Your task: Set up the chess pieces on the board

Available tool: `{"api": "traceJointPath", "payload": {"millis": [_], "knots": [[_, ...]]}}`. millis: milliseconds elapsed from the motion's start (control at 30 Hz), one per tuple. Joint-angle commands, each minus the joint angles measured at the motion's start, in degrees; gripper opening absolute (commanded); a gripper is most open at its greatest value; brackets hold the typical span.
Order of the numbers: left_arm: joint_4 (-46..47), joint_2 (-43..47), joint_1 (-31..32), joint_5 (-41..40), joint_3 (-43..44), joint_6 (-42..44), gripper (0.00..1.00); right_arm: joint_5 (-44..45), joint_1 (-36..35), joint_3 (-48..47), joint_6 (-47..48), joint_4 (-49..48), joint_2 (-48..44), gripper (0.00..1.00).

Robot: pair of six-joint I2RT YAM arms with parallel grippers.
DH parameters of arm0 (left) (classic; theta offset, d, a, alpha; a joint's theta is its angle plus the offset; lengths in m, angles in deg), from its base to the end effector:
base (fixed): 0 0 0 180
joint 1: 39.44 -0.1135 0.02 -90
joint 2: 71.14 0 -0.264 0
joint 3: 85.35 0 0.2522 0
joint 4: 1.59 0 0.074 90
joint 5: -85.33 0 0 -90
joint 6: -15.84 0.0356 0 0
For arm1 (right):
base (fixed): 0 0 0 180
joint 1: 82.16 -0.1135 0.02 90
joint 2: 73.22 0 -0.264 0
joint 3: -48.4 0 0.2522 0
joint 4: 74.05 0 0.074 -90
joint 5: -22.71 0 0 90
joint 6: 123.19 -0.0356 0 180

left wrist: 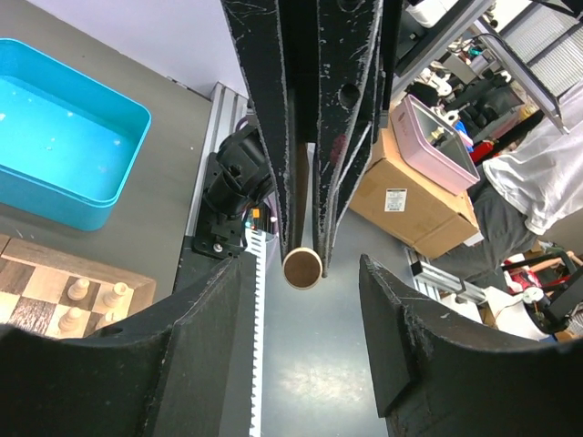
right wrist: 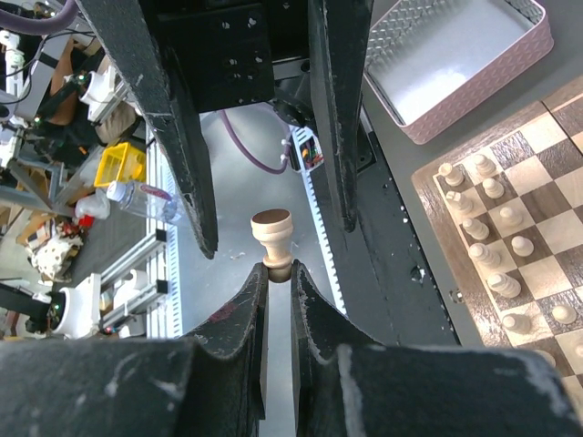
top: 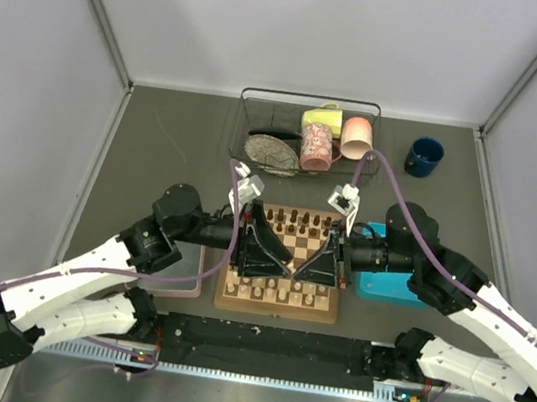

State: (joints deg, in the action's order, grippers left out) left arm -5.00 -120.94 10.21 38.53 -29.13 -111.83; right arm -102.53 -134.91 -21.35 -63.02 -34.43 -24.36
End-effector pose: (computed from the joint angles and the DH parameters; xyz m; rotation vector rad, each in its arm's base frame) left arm 0.1109 -0.1682 0.3486 0.8766 1.6051 -1.7115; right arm 0.0923 0.1554 0.3691 -0.8874 1.9666 1.4972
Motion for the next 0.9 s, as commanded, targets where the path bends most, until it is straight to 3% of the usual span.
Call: {"api": "traceJointPath", "payload": {"millis": [0,300,700,767,800,833,867], "knots": [[3.3,-0.3,0.8,-2.2,2.8,0.5,0.59,1.0,-0.9,-1.5,-0.6,-2.8,-1.0,0.0],[3.9,-0.2,1.5,-4.0,2.7,-0.3,0.5,0.4,-0.8,-1.5,-0.9,-2.8,-0.6,0.0],[4.6,-0.5,1.8,-1.7,2.4,-0.7,0.21,1.8,-0.9,-1.6,-0.9,-2.8,-1.6,0.0],[4.8,-0.5,1.9,-1.2,2.3,-0.7,0.16,2.0,-0.8,-1.6,-0.9,-2.9,-1.7,0.09],[4.7,-0.4,1.9,-1.3,2.0,-0.7,0.11,1.9,-0.9,-1.5,-0.9,-3.1,-1.7,0.18],[4.7,-0.2,1.9,-1.5,1.8,-0.7,0.09,1.6,-0.9,-1.4,-1.1,-3.9,-1.8,0.33],[4.7,0.4,1.9,-2.6,1.4,-0.7,0.08,1.1,-0.9,-1.1,-1.5,-4.9,-2.4,0.37]]}}
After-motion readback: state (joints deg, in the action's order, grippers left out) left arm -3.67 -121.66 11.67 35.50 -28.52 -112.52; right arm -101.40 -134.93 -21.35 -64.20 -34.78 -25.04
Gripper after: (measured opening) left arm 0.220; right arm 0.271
